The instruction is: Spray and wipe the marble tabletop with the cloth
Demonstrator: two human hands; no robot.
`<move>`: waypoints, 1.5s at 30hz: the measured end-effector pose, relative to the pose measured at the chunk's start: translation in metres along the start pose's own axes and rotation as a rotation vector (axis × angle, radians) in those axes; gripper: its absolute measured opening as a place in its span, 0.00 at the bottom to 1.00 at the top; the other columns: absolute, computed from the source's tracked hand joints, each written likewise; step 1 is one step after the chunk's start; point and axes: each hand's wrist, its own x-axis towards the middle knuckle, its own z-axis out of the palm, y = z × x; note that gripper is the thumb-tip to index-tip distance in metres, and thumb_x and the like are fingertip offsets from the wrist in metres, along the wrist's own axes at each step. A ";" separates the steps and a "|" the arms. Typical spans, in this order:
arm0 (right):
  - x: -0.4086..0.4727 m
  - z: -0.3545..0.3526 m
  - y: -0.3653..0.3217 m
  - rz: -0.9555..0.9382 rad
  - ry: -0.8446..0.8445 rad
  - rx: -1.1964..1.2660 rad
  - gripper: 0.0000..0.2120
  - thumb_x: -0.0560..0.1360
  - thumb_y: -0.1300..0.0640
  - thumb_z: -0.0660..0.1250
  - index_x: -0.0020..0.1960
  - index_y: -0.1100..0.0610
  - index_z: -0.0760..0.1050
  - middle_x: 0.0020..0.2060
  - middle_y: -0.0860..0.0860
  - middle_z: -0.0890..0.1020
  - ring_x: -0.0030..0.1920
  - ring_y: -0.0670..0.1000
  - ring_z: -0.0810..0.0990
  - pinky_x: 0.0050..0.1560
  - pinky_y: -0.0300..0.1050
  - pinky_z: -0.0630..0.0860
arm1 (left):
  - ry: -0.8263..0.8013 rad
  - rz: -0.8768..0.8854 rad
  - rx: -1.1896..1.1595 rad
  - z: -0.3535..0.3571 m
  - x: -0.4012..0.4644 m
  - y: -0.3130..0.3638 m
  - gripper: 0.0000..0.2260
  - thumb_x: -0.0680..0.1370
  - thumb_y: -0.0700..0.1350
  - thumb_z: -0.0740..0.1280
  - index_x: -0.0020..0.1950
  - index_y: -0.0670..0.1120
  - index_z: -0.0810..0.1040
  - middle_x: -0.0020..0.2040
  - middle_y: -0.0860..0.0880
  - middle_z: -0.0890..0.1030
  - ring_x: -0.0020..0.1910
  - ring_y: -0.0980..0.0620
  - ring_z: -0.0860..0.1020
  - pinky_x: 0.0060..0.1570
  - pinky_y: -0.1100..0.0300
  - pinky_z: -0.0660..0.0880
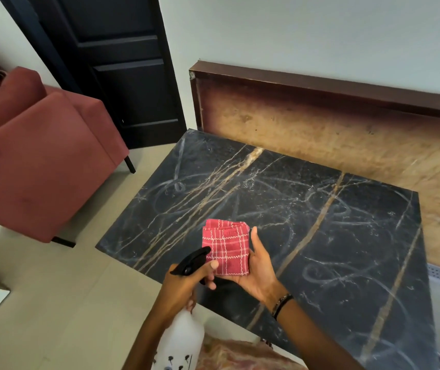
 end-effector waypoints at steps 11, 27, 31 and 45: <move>0.116 0.095 0.058 -0.014 0.081 0.083 0.37 0.76 0.32 0.50 0.71 0.59 0.68 0.66 0.64 0.74 0.66 0.64 0.73 0.68 0.70 0.62 | 0.017 -0.003 0.145 -0.146 0.073 0.007 0.16 0.69 0.53 0.73 0.32 0.40 0.77 0.24 0.45 0.77 0.16 0.56 0.68 0.19 0.66 0.66; 0.212 0.158 0.119 -0.148 0.262 -0.744 0.24 0.73 0.36 0.59 0.66 0.42 0.70 0.60 0.45 0.79 0.63 0.51 0.76 0.63 0.48 0.72 | 0.254 0.158 -0.153 -0.304 0.093 -0.050 0.22 0.65 0.64 0.70 0.38 0.45 0.80 0.28 0.30 0.73 0.17 0.50 0.63 0.21 0.63 0.64; 0.233 0.127 0.146 -0.378 0.077 -1.905 0.21 0.80 0.44 0.52 0.71 0.45 0.68 0.68 0.47 0.73 0.70 0.53 0.70 0.65 0.57 0.72 | 0.298 0.146 -0.193 -0.319 0.091 -0.052 0.15 0.68 0.60 0.69 0.39 0.48 0.80 0.35 0.29 0.76 0.16 0.50 0.63 0.22 0.65 0.64; 0.279 0.127 0.162 -0.398 0.124 -2.429 0.27 0.80 0.42 0.48 0.75 0.53 0.61 0.76 0.53 0.62 0.76 0.56 0.57 0.74 0.59 0.52 | 0.308 0.132 -0.267 -0.326 0.096 -0.059 0.12 0.72 0.55 0.67 0.38 0.47 0.79 0.37 0.39 0.81 0.16 0.53 0.64 0.23 0.65 0.65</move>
